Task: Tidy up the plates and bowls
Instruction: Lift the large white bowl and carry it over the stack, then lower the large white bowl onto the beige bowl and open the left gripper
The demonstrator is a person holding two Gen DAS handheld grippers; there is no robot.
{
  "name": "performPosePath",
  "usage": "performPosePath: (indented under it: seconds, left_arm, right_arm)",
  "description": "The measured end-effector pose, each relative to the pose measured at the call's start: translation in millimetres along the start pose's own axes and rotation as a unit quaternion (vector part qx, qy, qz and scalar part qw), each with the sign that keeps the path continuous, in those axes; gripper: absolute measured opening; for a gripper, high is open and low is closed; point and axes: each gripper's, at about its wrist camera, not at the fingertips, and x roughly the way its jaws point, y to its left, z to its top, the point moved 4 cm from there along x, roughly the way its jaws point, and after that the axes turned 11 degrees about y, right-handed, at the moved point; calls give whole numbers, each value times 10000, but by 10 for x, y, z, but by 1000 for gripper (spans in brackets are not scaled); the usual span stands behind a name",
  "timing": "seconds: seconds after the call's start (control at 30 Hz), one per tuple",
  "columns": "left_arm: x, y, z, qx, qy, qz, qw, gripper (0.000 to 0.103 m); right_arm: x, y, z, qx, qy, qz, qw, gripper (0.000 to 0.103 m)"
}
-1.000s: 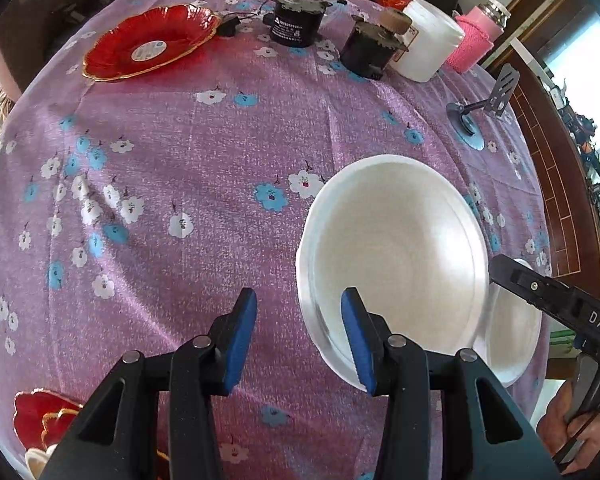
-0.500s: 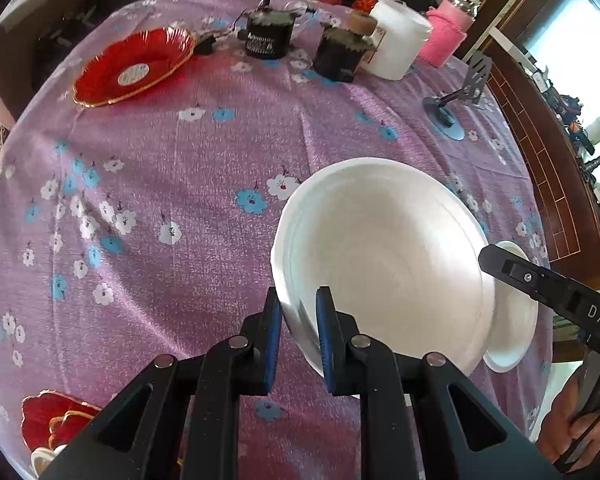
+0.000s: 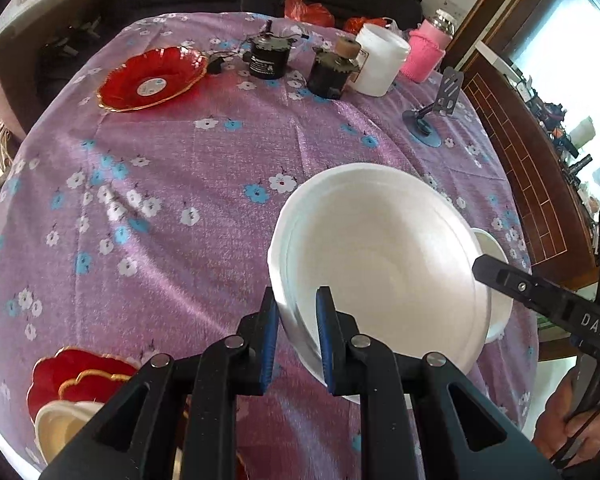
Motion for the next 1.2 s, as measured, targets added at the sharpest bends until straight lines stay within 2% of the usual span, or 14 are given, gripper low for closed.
performPosePath:
  seconds: [0.4,0.67,1.2]
  left_arm:
    - [-403,347,-361,-293,-335,8,9990,16]
    - [-705,740,-719,-664,-586,100,9960,17]
    - [-961,1547,-1569,-1733,-832,207,9811,18]
  right_arm:
    - [-41,514,-202,-523,18,250,9983,15]
    - [45,992,-326,-1042,169,461,9933,16]
    - [564,1853,-787,-2170,901,738,9692,16]
